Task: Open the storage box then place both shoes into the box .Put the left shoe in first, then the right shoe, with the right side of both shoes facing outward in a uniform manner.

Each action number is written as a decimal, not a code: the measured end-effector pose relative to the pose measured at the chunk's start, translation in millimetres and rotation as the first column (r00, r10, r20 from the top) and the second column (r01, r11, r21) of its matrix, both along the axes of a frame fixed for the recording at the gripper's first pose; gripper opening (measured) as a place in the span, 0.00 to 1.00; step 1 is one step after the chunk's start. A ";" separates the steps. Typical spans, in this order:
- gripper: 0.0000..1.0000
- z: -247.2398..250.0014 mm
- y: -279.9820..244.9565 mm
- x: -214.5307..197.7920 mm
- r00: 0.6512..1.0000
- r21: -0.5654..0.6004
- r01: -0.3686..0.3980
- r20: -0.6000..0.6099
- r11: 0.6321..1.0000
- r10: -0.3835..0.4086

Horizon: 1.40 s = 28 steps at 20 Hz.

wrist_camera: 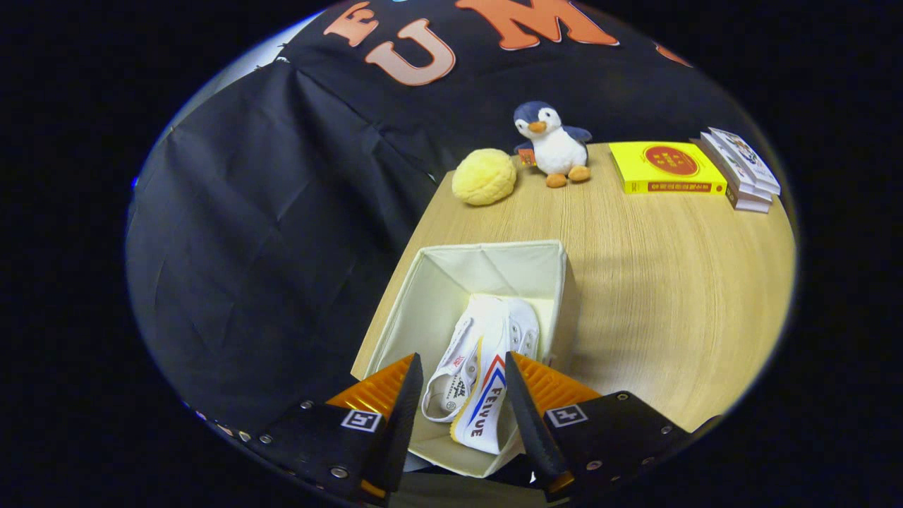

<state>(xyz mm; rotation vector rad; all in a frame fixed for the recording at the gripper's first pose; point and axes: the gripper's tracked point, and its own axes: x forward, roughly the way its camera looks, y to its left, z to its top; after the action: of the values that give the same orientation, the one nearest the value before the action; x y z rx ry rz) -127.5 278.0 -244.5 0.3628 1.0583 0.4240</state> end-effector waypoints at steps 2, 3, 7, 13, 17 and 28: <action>0.80 13.6 -16.2 12.8 0.997 -0.004 0.025 0.079 1.000 -0.025; 0.82 20.8 -26.3 21.2 0.992 -0.004 0.045 0.119 0.999 -0.044; 0.95 52.9 -69.4 49.9 0.952 -0.005 0.125 0.281 0.992 -0.118; 0.97 98.4 -138.1 76.9 0.872 0.003 0.236 0.441 0.972 -0.213; 0.98 140.0 -178.9 90.6 0.748 0.021 0.297 0.617 0.955 -0.246; 0.98 218.3 -265.7 86.4 0.403 -0.015 0.451 0.895 0.892 -0.189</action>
<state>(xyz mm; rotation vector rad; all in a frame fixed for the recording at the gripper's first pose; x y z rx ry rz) -41.1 12.3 -26.2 0.0594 -0.0344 0.0578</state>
